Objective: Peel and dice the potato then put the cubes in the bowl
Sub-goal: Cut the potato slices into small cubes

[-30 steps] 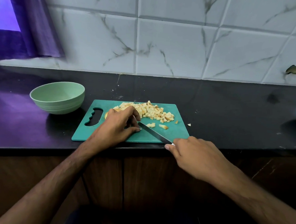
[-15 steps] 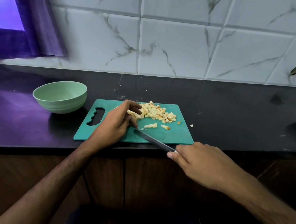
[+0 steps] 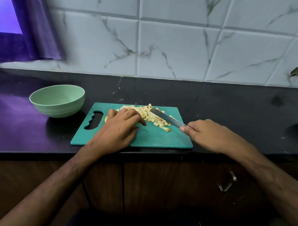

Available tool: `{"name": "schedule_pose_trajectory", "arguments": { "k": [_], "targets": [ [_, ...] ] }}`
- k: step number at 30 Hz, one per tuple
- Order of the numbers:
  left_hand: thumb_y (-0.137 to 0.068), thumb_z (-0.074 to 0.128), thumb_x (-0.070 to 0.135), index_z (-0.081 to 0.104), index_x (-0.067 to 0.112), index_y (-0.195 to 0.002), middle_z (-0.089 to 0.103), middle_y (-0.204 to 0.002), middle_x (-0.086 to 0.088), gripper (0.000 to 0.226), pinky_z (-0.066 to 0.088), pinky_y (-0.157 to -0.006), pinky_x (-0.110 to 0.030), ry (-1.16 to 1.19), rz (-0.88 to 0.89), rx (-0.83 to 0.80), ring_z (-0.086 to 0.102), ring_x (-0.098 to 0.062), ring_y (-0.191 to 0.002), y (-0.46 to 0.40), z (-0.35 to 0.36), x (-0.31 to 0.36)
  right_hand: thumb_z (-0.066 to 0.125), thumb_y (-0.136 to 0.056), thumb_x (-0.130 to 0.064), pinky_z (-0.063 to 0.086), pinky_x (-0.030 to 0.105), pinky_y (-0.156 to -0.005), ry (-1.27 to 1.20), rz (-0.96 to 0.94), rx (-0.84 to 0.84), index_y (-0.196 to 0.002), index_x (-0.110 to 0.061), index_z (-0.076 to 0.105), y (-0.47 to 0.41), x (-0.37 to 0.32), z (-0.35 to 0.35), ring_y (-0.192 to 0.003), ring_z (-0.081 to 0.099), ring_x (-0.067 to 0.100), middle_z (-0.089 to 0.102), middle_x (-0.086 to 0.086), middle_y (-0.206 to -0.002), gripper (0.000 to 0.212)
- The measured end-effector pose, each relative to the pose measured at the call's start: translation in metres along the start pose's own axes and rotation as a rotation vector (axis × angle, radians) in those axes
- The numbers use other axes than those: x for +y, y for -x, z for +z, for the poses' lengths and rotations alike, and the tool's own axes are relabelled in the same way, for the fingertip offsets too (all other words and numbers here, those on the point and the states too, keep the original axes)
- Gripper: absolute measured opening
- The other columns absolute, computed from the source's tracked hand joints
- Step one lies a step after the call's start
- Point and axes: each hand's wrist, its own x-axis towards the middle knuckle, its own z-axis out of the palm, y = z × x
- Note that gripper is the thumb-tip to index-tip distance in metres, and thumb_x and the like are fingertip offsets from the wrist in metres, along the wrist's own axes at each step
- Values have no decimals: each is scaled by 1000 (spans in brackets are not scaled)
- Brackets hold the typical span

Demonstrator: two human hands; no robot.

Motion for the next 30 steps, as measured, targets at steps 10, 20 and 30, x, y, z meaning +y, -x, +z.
{"name": "schedule_pose_trajectory", "arguments": {
  "k": [10,20,30],
  "targets": [
    [-99,54,46,65,37,-121,56,-120,8,26,26,-81,-38,-109,108,-122,49,-17,-108,-62,28,36,33,-106,-56,50,38,-68,-128,55,-14,-83,-19,56,16,24,2,-66,57,14,60,0,-75,49],
    [-98,59,39,61,30,-103,60,-105,14,10,33,-81,-40,12,189,-75,52,-11,-98,-50,18,34,34,-106,-55,45,34,-65,-186,62,-9,-83,-18,56,21,34,11,-65,55,14,59,0,-75,49],
    [-98,62,36,66,34,-106,61,-102,17,9,30,-79,-35,25,122,-122,55,-6,-97,-10,-1,-7,30,-104,-60,44,33,-64,-84,-39,-50,-88,-21,57,16,-1,22,-71,56,12,60,-1,-83,50]
  ]
}}
